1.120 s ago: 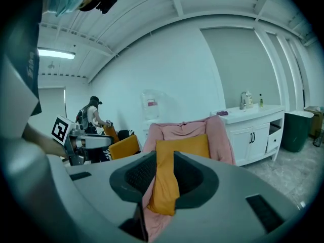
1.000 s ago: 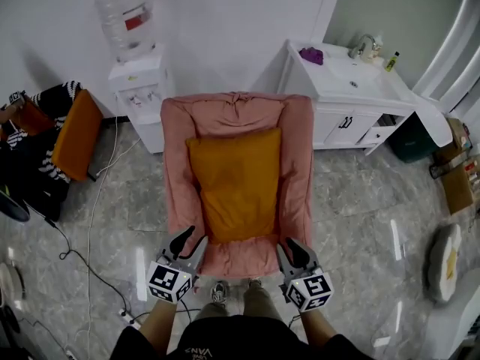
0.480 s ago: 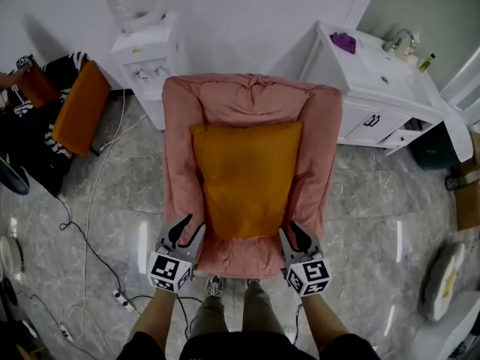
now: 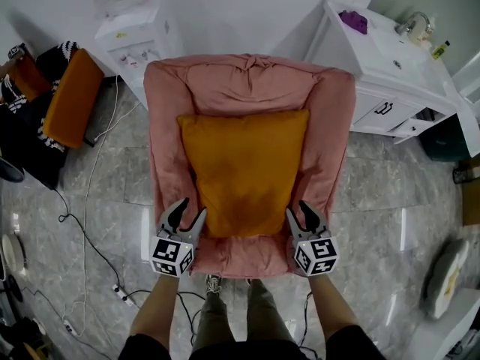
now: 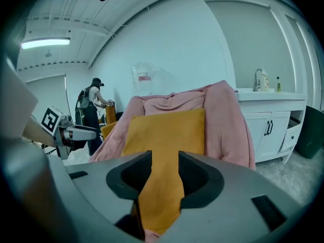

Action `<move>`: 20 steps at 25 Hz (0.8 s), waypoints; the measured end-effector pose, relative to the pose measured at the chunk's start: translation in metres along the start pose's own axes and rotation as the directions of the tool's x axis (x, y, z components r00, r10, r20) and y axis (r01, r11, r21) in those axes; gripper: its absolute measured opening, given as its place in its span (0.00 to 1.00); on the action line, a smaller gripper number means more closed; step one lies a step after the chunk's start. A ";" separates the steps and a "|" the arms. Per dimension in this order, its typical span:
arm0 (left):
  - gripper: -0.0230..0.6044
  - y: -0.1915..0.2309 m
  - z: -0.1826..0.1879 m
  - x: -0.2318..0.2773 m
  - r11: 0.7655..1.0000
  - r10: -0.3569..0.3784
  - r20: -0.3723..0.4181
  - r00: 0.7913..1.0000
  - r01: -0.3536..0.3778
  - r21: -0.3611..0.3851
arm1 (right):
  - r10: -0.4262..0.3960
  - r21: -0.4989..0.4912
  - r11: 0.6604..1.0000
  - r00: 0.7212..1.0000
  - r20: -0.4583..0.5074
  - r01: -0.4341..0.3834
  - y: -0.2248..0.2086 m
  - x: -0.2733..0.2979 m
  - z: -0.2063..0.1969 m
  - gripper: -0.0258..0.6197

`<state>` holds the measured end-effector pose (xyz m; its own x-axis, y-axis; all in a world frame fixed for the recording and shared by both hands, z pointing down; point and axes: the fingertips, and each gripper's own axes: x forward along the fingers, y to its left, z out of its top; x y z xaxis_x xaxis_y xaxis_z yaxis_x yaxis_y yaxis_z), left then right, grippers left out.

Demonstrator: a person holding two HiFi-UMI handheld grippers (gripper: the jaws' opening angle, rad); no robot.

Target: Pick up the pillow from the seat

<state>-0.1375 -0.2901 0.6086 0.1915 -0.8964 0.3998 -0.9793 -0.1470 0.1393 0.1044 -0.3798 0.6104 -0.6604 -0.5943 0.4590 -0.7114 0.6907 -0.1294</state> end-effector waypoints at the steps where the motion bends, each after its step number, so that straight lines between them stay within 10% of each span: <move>1: 0.37 0.003 -0.004 0.007 1.000 0.002 -0.011 1.000 -0.002 -0.004 | -0.003 0.004 1.000 1.000 -0.010 0.003 -0.007 0.007 -0.003 0.28; 20: 0.53 0.052 -0.033 0.107 0.981 0.038 -0.123 0.992 -0.061 -0.183 | 0.064 0.173 0.984 0.993 -0.102 -0.045 -0.079 0.113 -0.027 0.44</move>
<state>-0.1658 -0.3798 0.6884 0.1606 -0.8431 0.5133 -0.9604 -0.0134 0.2784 0.0926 -0.4906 0.6964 -0.6763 -0.5038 0.5374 -0.7117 0.6352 -0.3001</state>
